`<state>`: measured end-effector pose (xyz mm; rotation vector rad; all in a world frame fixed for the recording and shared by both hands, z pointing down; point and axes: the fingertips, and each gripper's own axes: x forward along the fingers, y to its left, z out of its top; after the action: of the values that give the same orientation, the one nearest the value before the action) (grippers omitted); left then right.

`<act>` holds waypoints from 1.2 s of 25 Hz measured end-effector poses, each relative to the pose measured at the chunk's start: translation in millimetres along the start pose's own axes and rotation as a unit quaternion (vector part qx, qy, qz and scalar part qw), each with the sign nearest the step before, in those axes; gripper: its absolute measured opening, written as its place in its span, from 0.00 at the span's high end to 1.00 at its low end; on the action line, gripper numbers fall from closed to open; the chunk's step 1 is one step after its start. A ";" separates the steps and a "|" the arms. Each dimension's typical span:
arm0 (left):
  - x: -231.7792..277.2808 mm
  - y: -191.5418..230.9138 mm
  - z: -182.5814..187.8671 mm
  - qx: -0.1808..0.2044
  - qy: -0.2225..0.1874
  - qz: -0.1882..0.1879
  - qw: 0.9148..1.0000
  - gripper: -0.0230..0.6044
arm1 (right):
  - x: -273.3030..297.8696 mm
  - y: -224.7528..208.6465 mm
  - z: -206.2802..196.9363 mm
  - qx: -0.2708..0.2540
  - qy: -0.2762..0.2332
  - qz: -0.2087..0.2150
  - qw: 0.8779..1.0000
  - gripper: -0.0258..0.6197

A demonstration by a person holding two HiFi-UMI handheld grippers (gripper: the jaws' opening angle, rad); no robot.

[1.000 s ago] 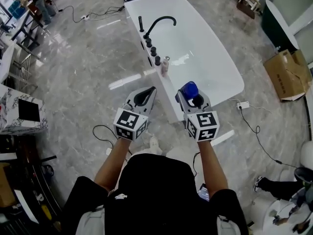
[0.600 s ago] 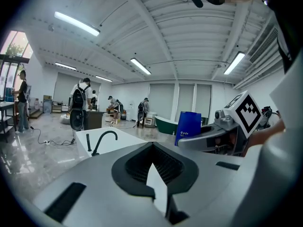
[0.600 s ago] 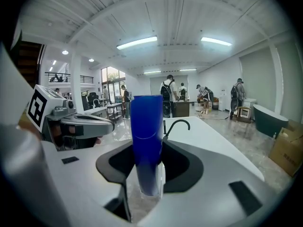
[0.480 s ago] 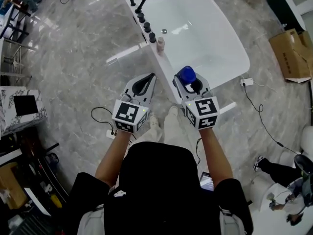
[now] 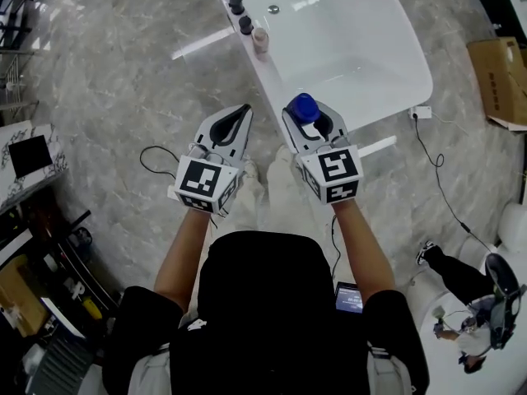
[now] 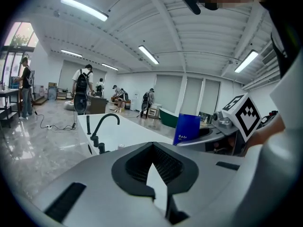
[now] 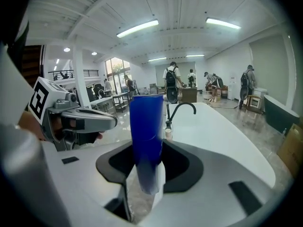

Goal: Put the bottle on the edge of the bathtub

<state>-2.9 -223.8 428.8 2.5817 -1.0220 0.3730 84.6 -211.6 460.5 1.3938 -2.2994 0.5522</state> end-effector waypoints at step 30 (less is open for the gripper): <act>41.0 31.5 -190.6 -0.069 0.100 0.040 0.992 0.95 | 125.0 -20.1 -201.4 -0.026 0.127 0.059 0.990 0.70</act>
<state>-18.1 -193.8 623.4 2.3323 -1.0429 0.5486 74.8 -208.0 698.2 1.0979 -2.1820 0.6602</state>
